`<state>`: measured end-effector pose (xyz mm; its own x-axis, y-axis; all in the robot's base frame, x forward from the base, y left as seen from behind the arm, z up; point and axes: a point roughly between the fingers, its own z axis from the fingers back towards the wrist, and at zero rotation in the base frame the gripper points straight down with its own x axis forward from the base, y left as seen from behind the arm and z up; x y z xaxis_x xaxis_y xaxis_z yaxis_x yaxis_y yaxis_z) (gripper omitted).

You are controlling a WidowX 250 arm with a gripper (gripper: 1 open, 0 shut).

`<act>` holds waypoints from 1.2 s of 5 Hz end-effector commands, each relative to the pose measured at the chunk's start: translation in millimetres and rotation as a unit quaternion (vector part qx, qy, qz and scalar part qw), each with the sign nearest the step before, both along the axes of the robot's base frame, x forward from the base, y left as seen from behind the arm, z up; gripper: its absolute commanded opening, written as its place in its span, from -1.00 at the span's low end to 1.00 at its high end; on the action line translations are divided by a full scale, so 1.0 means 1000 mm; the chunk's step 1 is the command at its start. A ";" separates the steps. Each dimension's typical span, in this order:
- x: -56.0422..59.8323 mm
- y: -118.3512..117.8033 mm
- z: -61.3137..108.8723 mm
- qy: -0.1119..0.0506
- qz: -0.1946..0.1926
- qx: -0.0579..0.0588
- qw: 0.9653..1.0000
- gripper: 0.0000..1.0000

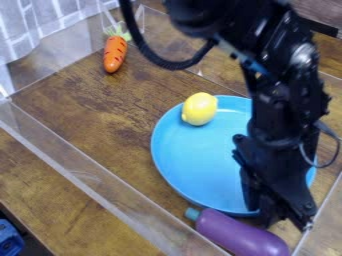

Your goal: Put the purple eggplant on the blue tray

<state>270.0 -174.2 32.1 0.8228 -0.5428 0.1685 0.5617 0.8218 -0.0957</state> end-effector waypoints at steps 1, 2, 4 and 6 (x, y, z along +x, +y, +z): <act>-0.002 -0.012 0.009 -0.029 -0.004 -0.023 0.999 1.00; -0.004 -0.009 0.001 -0.026 0.005 -0.024 0.999 -1.00; -0.009 -0.003 -0.004 -0.022 0.011 -0.032 0.999 -1.00; -0.015 0.002 -0.003 -0.017 -0.020 -0.042 0.999 -1.00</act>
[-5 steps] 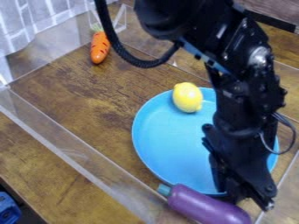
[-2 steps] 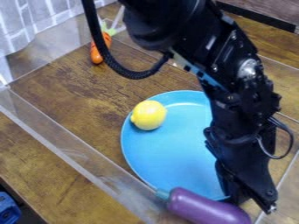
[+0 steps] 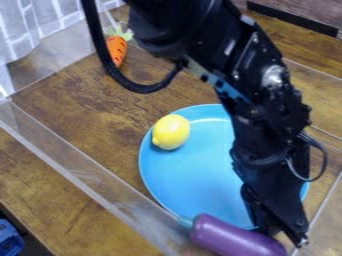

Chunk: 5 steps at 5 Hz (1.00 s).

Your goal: Put the purple eggplant on the blue tray

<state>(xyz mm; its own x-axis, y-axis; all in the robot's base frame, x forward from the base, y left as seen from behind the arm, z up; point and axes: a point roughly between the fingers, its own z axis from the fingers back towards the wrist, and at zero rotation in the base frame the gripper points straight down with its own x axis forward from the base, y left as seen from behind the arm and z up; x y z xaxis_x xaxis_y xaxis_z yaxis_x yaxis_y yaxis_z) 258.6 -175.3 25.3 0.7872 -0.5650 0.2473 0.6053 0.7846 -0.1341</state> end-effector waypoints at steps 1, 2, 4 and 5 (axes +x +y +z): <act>-0.008 0.002 0.002 0.007 -0.027 -0.005 1.000 -1.00; -0.011 0.003 0.003 0.010 -0.058 -0.009 0.998 -1.00; -0.007 0.000 0.006 0.013 -0.124 -0.016 0.992 -1.00; -0.004 -0.002 -0.003 0.012 -0.127 -0.019 0.992 -1.00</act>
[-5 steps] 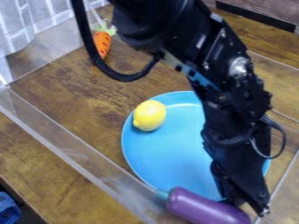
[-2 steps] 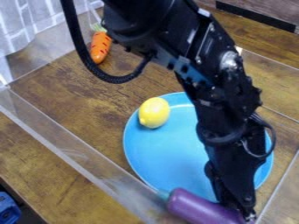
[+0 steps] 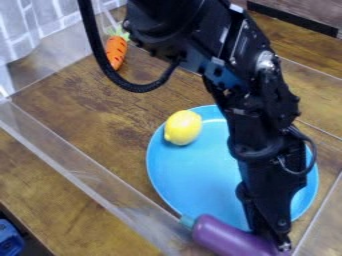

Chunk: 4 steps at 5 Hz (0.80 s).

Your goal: Put the purple eggplant on the blue tray

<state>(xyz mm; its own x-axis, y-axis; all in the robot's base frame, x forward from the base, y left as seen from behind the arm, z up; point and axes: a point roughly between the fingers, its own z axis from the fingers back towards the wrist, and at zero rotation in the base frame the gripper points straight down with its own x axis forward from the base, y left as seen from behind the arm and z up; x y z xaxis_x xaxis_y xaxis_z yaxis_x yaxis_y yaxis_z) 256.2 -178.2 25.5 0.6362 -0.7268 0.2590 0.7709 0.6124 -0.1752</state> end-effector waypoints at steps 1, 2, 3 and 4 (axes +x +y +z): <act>-0.003 0.003 -0.009 0.002 -0.014 -0.003 1.000 -1.00; -0.008 0.005 -0.016 0.004 -0.024 -0.007 1.000 -1.00; -0.011 0.007 -0.019 0.004 -0.027 -0.011 1.000 -1.00; -0.015 0.009 -0.022 0.005 -0.017 -0.013 1.000 -1.00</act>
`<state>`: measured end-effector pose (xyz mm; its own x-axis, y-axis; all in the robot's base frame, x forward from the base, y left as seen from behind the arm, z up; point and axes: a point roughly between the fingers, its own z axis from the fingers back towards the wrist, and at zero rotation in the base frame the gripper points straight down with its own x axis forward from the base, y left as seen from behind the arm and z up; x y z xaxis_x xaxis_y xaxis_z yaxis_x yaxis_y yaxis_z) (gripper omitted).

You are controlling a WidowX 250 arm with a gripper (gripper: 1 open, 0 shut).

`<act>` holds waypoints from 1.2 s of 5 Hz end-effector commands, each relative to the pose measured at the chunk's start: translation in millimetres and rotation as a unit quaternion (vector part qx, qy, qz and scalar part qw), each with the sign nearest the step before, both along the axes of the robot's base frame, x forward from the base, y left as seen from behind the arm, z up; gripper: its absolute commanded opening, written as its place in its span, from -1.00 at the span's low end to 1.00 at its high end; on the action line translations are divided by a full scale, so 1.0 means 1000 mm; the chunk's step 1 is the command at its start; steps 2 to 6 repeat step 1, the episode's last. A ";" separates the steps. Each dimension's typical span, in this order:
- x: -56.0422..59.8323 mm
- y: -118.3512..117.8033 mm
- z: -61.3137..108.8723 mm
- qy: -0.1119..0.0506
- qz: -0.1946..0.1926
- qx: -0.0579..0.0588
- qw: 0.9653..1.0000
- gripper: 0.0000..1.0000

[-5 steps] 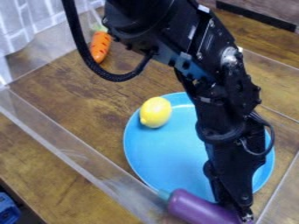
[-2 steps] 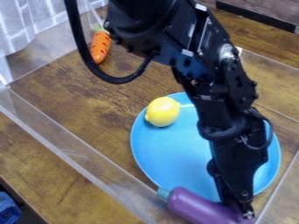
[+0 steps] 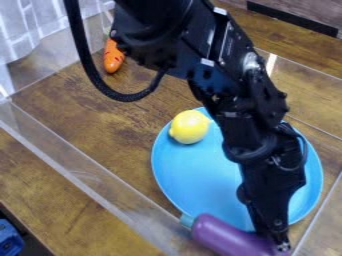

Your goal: Put the purple eggplant on the blue tray

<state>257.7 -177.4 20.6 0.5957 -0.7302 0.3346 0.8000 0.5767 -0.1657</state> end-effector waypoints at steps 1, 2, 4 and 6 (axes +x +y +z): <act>-0.020 0.009 -0.019 0.034 0.011 0.012 0.999 -1.00; -0.020 0.009 -0.019 0.034 0.011 0.012 0.999 -1.00; -0.020 0.009 -0.019 0.034 0.011 0.012 0.999 -1.00; -0.020 0.009 -0.019 0.034 0.011 0.012 0.999 -1.00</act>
